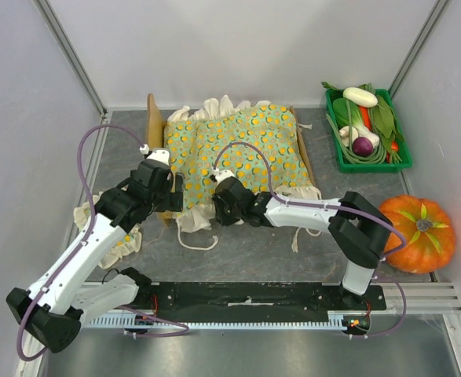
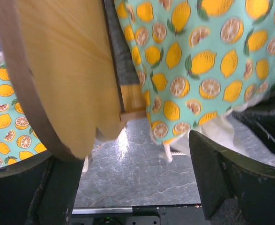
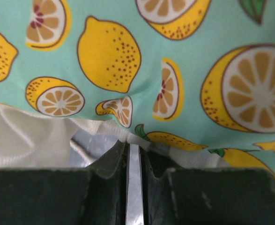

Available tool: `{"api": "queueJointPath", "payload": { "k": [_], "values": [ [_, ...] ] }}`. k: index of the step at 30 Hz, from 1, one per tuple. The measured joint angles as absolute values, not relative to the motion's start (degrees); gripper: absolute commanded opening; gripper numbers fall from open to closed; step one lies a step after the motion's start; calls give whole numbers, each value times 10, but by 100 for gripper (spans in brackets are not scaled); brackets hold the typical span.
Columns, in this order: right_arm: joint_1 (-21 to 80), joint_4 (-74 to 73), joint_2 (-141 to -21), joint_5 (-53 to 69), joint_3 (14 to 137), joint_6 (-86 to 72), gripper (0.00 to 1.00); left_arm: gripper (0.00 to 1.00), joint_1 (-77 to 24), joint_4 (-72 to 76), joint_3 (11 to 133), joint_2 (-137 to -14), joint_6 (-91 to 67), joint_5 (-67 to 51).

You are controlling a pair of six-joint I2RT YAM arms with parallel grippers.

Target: Set up the pet bed

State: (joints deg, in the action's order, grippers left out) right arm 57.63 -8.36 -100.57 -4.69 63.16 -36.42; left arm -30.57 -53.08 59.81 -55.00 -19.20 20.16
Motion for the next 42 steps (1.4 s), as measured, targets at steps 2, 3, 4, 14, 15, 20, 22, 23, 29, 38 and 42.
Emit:
{"api": "queueJointPath", "payload": {
  "k": [2,3,4,14,15,20,22,23,29,38,42],
  "values": [
    [560,-76,-1027,-46,649,-356,20,94,-305,-523,595,-567,-192,206],
    [550,-73,-1038,-43,659,-351,20,94,-304,-517,595,-571,-191,207],
    [540,-70,-1047,-43,669,-345,21,94,-301,-508,596,-575,-190,208],
    [494,4,-1047,19,642,-297,52,100,-268,-466,601,-612,-184,209],
    [500,9,-1031,27,616,-294,53,100,-268,-466,601,-605,-184,209],
    [561,28,-971,28,543,-289,56,100,-267,-480,617,-559,-187,193],
    [584,46,-961,25,532,-289,56,100,-267,-483,630,-543,-189,190],
    [595,60,-961,21,528,-289,57,100,-267,-484,636,-533,-190,190],
    [602,133,-994,-17,527,-285,59,100,-267,-504,649,-481,-204,180],
    [601,196,-1099,-46,563,-253,53,100,-267,-510,619,-401,-253,131],
    [602,211,-1122,-50,579,-246,29,99,-267,-509,587,-376,-277,116]
  ]
}}
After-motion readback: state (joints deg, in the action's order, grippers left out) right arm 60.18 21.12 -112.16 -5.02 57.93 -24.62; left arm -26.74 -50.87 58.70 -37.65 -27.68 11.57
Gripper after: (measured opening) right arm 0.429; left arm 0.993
